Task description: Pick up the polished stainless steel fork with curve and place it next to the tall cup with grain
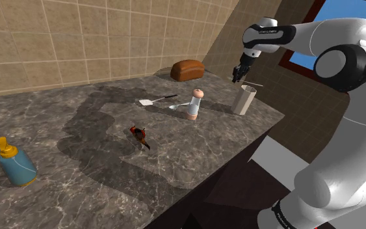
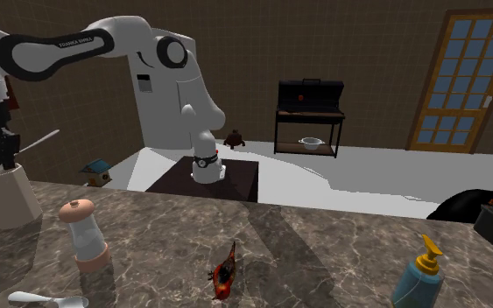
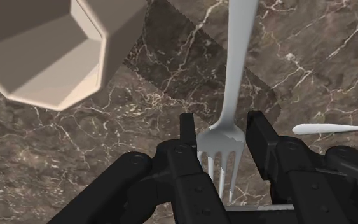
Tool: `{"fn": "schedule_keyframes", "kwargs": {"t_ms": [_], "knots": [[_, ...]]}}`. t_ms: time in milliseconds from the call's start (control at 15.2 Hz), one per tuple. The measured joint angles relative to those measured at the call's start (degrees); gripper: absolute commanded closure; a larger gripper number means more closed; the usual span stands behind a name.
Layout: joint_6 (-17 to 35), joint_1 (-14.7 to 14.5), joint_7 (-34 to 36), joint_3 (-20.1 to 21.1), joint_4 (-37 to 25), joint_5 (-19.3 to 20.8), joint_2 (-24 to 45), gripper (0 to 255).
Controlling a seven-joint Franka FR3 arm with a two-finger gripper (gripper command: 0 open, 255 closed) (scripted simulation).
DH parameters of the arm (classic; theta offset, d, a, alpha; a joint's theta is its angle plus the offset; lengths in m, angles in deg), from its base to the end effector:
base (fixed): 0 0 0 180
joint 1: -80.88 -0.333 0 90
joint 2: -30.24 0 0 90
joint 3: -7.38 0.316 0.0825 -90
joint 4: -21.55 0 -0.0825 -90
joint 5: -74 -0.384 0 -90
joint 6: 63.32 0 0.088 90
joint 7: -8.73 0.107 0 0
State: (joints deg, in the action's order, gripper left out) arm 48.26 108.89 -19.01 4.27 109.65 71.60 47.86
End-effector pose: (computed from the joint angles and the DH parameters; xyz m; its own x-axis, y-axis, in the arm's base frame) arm 0.5727 -0.3375 0.4874 0.9925 -0.0672 0.1018 -0.0703 -0.9972 0.0265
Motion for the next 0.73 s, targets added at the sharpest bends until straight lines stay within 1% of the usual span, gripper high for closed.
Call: {"fn": "schedule_keyframes", "kwargs": {"t_ms": [726], "knots": [[7.75, 0.06, -0.41, 0.05, 6.11, -0.24, 1.66, 255]]}}
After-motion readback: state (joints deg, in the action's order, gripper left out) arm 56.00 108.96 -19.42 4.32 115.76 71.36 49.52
